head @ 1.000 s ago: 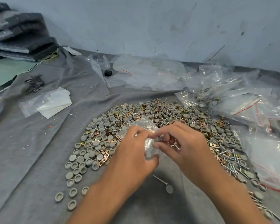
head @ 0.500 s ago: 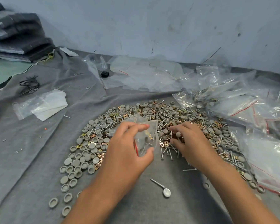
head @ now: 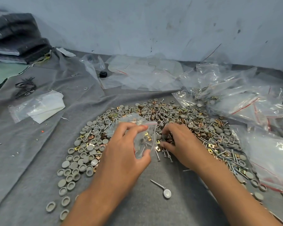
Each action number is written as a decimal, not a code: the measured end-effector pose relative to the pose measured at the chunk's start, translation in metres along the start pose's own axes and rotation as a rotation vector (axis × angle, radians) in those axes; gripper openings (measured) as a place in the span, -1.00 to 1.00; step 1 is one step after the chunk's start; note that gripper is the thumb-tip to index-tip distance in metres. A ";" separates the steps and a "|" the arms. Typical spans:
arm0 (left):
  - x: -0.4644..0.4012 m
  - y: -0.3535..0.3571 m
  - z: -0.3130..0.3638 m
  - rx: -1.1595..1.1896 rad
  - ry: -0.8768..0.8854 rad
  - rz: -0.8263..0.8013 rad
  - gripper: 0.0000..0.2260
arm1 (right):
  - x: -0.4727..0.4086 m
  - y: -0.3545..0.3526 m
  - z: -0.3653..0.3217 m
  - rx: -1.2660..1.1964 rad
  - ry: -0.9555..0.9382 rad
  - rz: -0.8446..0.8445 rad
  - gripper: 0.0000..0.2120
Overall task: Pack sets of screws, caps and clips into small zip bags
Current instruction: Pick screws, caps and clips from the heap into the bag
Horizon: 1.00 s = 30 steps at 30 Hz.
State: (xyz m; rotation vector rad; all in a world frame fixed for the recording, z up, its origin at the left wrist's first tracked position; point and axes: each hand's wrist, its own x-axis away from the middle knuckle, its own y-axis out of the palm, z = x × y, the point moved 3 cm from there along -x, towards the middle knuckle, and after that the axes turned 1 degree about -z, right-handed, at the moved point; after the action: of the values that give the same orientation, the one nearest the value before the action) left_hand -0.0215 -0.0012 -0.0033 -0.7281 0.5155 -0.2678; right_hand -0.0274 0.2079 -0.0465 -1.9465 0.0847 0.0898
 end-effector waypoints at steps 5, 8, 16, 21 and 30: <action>0.000 -0.001 0.000 -0.010 0.005 -0.005 -0.50 | -0.001 0.006 0.003 -0.080 0.047 -0.051 -0.77; 0.001 -0.002 0.001 -0.028 0.004 -0.014 -0.49 | -0.002 0.004 0.004 -0.069 0.061 -0.063 -0.85; 0.001 -0.001 0.001 -0.036 0.016 -0.024 -0.48 | 0.001 0.004 0.003 0.042 0.119 -0.050 -0.89; 0.001 0.001 0.000 -0.022 0.020 -0.035 -0.48 | 0.002 0.000 0.000 0.008 0.107 -0.086 -0.91; 0.000 0.004 -0.003 0.006 0.022 -0.015 -0.51 | 0.018 -0.051 -0.047 -0.276 -0.283 0.336 -0.93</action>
State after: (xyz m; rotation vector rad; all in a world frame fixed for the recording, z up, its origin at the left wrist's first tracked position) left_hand -0.0235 0.0000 -0.0081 -0.7238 0.5301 -0.2914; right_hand -0.0029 0.1826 0.0163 -2.1568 0.2204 0.6263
